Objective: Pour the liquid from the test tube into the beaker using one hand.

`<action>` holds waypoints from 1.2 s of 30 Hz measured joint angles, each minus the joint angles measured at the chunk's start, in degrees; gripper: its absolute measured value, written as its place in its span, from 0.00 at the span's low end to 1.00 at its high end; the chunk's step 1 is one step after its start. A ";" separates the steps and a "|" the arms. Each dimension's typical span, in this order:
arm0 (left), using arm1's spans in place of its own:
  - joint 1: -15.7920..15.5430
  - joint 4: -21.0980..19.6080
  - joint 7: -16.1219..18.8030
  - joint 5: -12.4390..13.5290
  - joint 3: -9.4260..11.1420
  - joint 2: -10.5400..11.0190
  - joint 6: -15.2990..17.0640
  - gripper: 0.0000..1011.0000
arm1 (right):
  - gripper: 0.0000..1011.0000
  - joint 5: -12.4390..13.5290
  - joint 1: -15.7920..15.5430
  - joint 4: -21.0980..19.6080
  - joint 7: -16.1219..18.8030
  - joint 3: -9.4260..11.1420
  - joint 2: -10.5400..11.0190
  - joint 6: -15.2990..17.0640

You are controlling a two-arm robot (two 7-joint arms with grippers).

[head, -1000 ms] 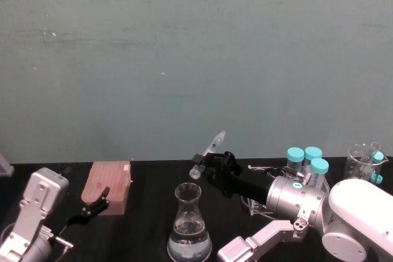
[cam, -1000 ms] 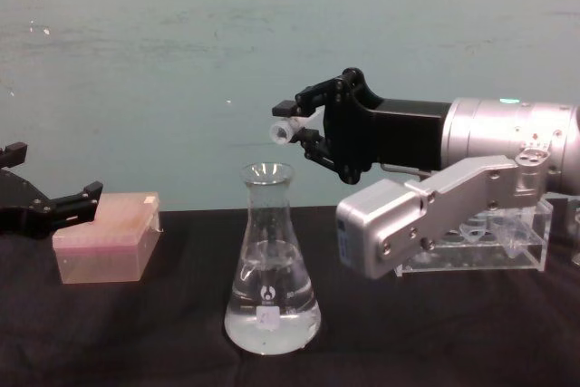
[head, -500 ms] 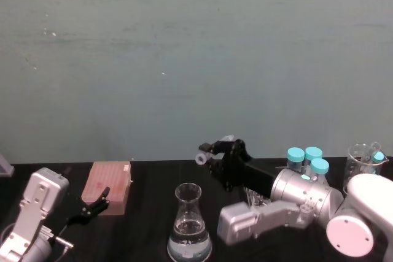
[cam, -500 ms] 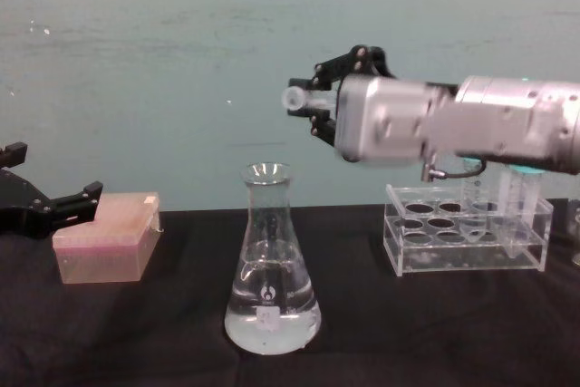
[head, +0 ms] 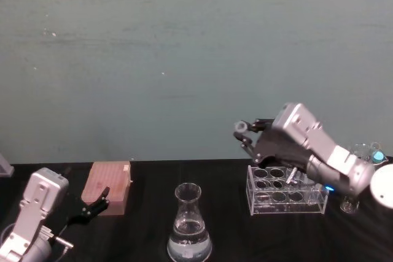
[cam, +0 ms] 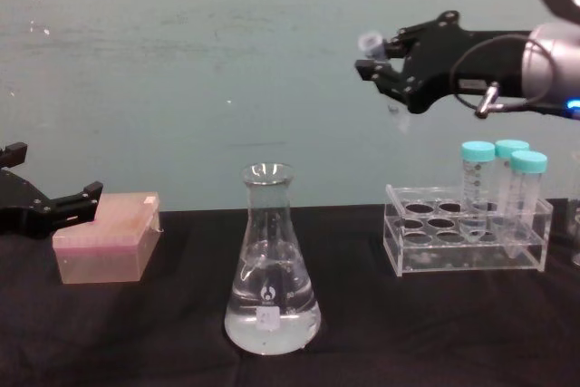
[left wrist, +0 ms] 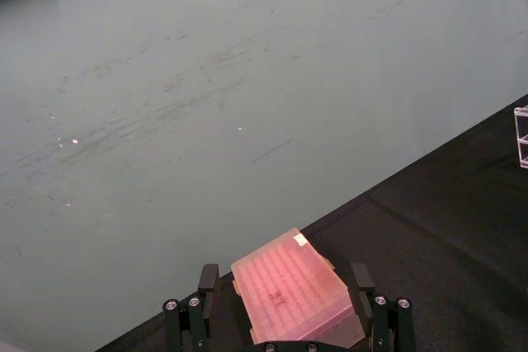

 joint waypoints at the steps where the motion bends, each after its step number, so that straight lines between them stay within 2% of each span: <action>1: 0.00 0.00 0.00 0.00 0.00 0.00 0.00 0.99 | 0.20 0.00 0.00 0.00 0.00 0.00 0.00 0.00; 3: 0.00 0.00 0.00 0.00 0.00 0.00 0.00 0.99 | 0.20 4.27 0.38 1.30 2.83 1.87 -0.27 3.50; 6: 0.00 0.00 0.00 0.00 0.00 0.00 0.00 0.99 | 0.20 6.79 0.85 2.61 4.55 2.86 -0.49 5.77; 9: 0.00 0.00 0.00 0.00 0.00 0.00 0.00 0.99 | 0.20 10.71 1.77 5.16 7.19 3.82 -0.81 9.14; 16: 0.00 0.00 0.00 0.00 0.00 0.00 0.00 0.99 | 0.20 14.73 2.99 8.61 9.82 3.96 -1.22 12.47; 25: 0.00 0.00 0.00 0.00 0.00 0.00 0.00 0.99 | 0.20 15.76 3.61 10.32 9.90 2.33 -1.12 12.58; 36: 0.00 0.00 0.00 0.00 0.00 0.00 0.00 0.99 | 0.20 14.69 4.60 13.23 8.76 0.66 -1.24 10.44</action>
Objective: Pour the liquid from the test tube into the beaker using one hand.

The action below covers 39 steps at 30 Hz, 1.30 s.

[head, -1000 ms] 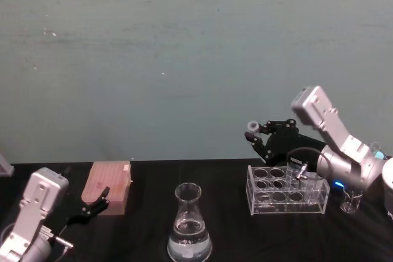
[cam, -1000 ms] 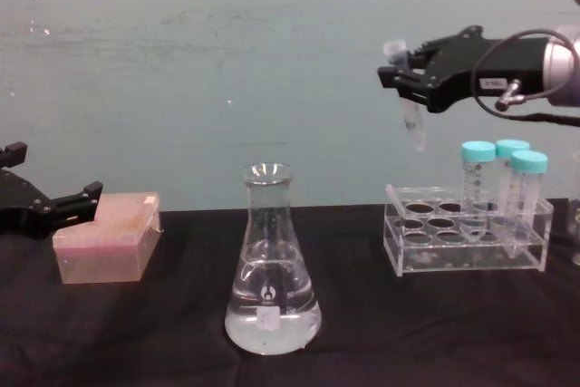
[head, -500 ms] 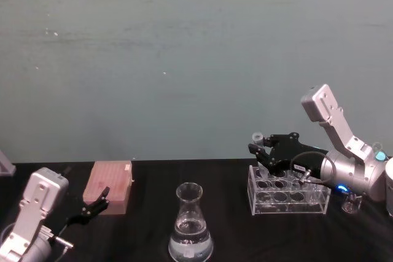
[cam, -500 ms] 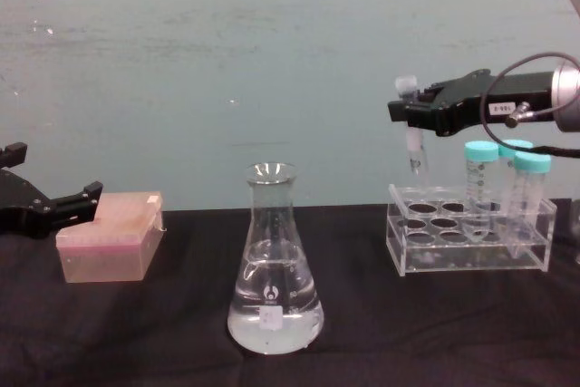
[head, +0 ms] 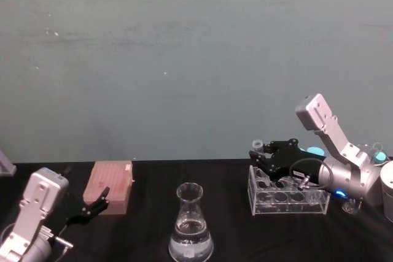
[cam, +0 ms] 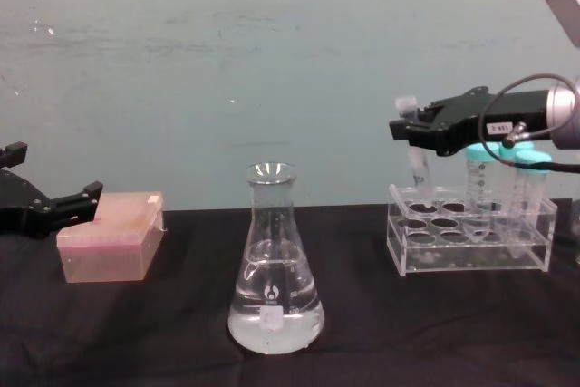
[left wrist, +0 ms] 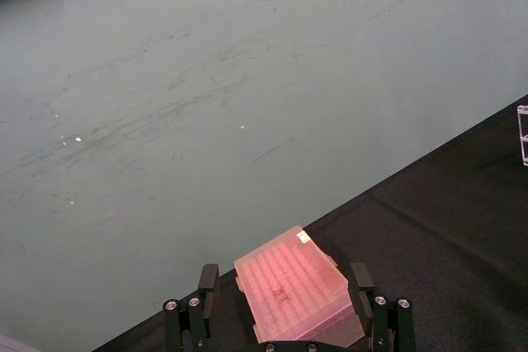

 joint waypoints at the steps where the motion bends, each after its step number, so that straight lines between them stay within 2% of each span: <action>1: 0.00 0.00 0.00 0.00 0.00 0.00 0.00 0.99 | 0.20 -0.12 0.18 0.48 -0.08 -0.12 -0.07 -0.25; 19: 0.00 0.00 0.00 0.00 0.00 0.00 0.00 0.99 | 0.20 -2.20 2.28 6.63 -0.23 -1.37 -1.76 -2.75; 39: 0.00 0.00 0.00 0.00 0.00 0.00 0.00 0.99 | 0.20 -1.55 2.85 9.84 0.82 -0.73 -3.11 -4.08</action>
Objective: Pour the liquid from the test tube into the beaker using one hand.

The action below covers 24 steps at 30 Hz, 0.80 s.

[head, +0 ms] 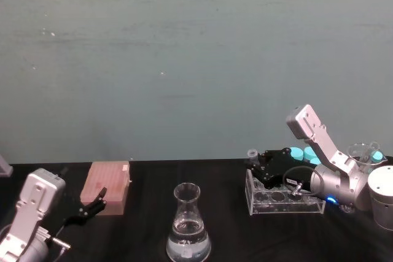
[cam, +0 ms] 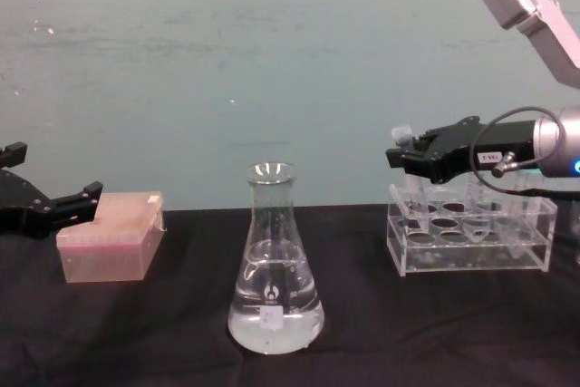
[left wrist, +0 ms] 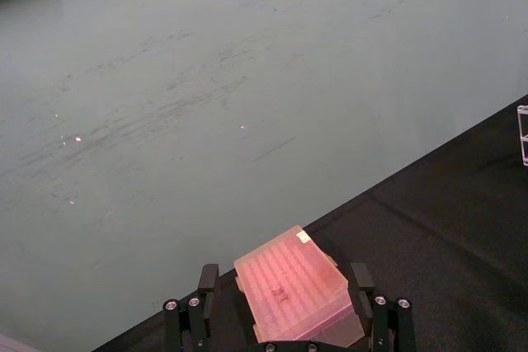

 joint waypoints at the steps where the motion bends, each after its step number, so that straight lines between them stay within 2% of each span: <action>1: 0.00 0.00 0.00 0.00 0.00 0.00 0.00 0.99 | 0.20 0.00 0.00 0.00 0.00 0.00 0.00 0.00; 14: 0.00 0.00 0.00 0.00 0.00 0.00 0.00 0.99 | 0.22 0.00 0.00 -0.13 -0.04 0.00 0.04 0.13; 22: 0.00 0.00 0.00 0.00 0.00 0.00 0.00 0.99 | 0.43 0.00 -0.02 -0.18 -0.07 0.00 0.08 0.18; 23: 0.00 0.00 0.00 0.00 0.00 0.00 0.00 0.99 | 0.49 0.00 -0.02 -0.20 -0.08 0.00 0.09 0.19; 24: 0.00 0.00 0.00 0.00 0.00 0.00 0.00 0.99 | 0.51 0.00 -0.02 -0.20 -0.08 0.00 0.09 0.19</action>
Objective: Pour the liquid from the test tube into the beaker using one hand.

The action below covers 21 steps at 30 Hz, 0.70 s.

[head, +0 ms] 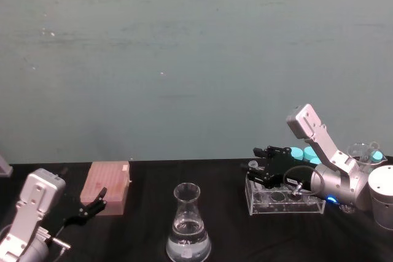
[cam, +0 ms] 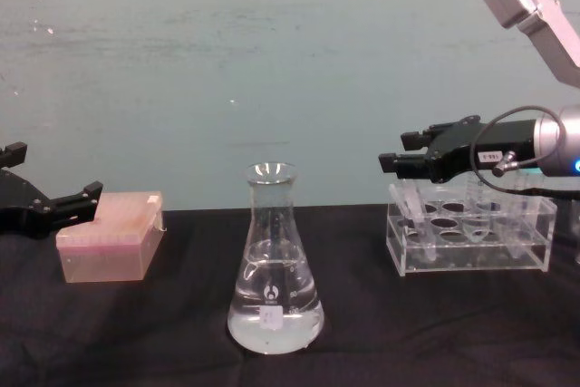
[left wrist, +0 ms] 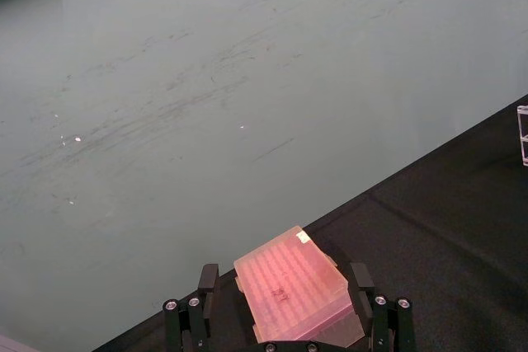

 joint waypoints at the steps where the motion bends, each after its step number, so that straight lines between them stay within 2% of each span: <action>1: 0.00 0.00 0.00 0.00 0.00 0.00 0.00 0.99 | 0.56 0.00 0.00 -0.01 0.00 0.00 0.00 0.01; 5: 0.00 0.00 0.00 0.00 0.00 0.00 0.00 0.99 | 0.65 0.01 0.00 -0.02 0.00 0.00 0.00 0.03; 7: 0.00 0.00 0.00 0.00 0.00 0.00 0.00 0.99 | 0.75 0.01 0.00 -0.03 0.00 0.00 0.00 0.03; 8: 0.00 0.00 0.00 0.00 0.00 0.00 0.00 0.99 | 0.75 0.02 0.00 -0.03 0.00 0.00 0.00 0.03; 17: 0.00 0.00 0.00 0.00 0.00 0.00 0.00 0.99 | 0.99 0.03 0.00 -0.03 0.00 0.00 0.00 0.03; 21: 0.00 0.00 0.00 0.00 0.00 0.00 0.00 0.99 | 0.99 0.04 0.00 -0.03 0.00 0.00 0.00 0.03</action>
